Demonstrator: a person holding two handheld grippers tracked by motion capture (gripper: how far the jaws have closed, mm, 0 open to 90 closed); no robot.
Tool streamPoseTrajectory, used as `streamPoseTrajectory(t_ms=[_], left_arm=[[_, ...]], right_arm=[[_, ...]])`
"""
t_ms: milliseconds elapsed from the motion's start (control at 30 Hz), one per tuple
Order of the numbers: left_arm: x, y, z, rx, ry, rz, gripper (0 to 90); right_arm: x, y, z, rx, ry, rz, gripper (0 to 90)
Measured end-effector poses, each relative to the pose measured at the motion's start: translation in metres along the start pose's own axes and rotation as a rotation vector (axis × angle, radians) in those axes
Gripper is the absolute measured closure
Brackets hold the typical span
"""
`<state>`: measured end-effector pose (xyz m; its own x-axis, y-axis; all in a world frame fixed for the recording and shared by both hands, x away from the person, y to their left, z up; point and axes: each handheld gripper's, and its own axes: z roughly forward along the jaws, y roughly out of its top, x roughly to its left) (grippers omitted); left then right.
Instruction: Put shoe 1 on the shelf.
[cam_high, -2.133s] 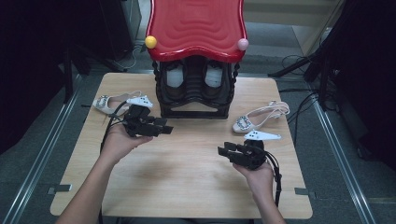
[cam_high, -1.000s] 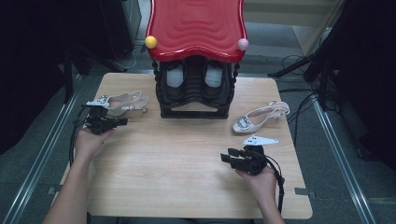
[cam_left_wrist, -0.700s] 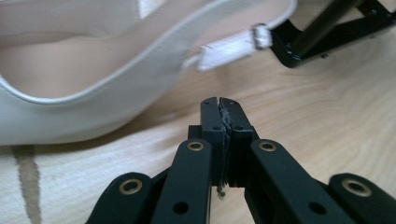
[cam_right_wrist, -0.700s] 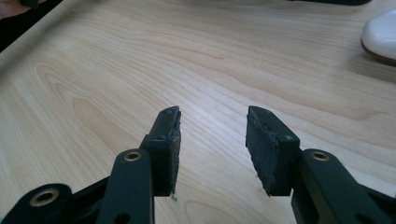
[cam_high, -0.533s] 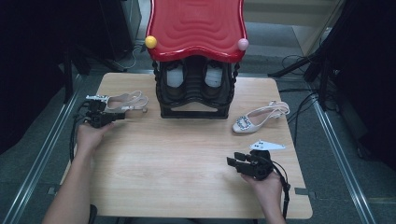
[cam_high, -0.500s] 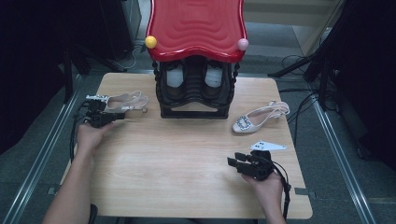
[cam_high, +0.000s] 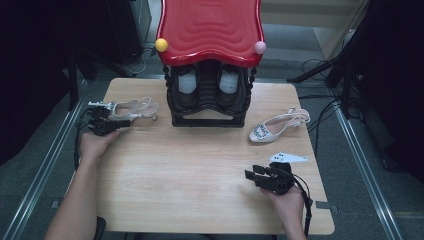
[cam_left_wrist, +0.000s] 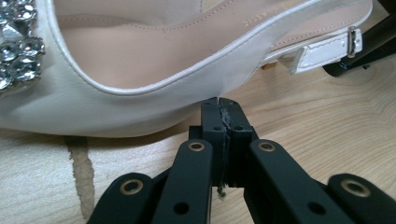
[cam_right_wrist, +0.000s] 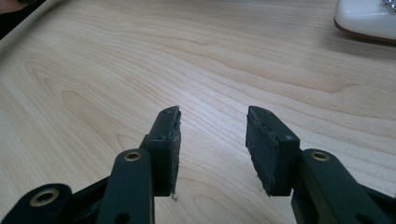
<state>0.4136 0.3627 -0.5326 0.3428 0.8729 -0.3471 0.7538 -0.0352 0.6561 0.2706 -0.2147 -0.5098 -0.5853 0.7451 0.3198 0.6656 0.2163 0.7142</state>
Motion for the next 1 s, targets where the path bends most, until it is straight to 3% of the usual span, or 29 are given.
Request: streamPoseTrajectory(t_ms=[133, 300, 433, 500, 600, 800, 1000], left_arm=[[0.004, 0.0, -0.002, -0.007, 0.02, -0.015, 90.0], [0.016, -0.001, -0.008, -0.03, 0.058, -0.069, 90.0], [0.017, 0.001, -0.013, -0.018, 0.054, -0.084, 89.9], [0.014, 0.003, -0.018, -0.031, 0.007, -0.079, 89.9], [0.005, 0.007, -0.027, -0.052, -0.012, -0.058, 89.9], [-0.011, 0.02, -0.042, -0.061, -0.012, -0.03, 89.9], [-0.031, 0.045, -0.049, -0.071, -0.015, -0.013, 89.4]], right_arm=[[0.0, 0.0, 0.0, 0.0, -0.001, 0.001, 56.2], [-0.001, 0.0, 0.0, 0.004, -0.001, 0.003, 56.2], [0.0, 0.0, 0.002, 0.01, 0.0, 0.004, 56.1], [0.0, 0.0, 0.003, 0.009, 0.003, 0.001, 56.1], [0.0, 0.001, 0.003, 0.01, 0.003, -0.001, 56.1], [0.0, 0.006, 0.007, 0.004, 0.02, -0.004, 55.8], [0.0, 0.013, 0.016, 0.017, 0.038, -0.013, 55.7]])
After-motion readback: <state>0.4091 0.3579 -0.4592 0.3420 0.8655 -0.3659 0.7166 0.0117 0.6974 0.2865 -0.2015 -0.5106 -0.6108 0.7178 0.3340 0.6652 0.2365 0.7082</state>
